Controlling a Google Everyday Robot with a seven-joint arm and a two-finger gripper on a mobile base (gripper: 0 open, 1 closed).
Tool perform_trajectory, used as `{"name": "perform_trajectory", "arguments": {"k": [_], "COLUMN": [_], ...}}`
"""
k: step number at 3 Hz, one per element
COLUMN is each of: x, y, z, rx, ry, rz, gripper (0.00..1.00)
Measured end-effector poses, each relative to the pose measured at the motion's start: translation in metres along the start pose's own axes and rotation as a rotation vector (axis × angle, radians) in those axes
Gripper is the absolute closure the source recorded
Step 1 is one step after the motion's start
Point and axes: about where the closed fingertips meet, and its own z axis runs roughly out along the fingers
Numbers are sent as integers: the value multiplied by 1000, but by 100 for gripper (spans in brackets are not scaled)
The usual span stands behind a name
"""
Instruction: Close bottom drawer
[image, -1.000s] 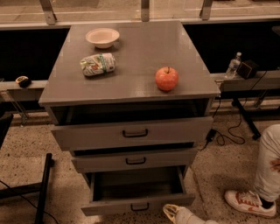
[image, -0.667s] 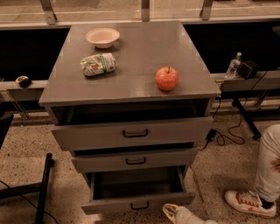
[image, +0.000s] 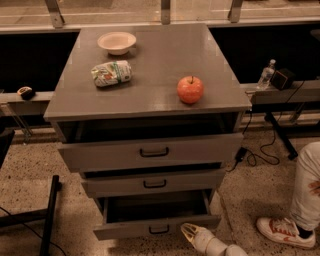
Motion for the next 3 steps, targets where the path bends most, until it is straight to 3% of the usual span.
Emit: {"name": "perform_trajectory", "arguments": {"k": [2,3], "x": [-10,-19], "y": [-71,-100], "z": [54,65], "rx": [128,169], "ry": [0,-16], "rz": [-43,-63], "gripper": [100,100]}}
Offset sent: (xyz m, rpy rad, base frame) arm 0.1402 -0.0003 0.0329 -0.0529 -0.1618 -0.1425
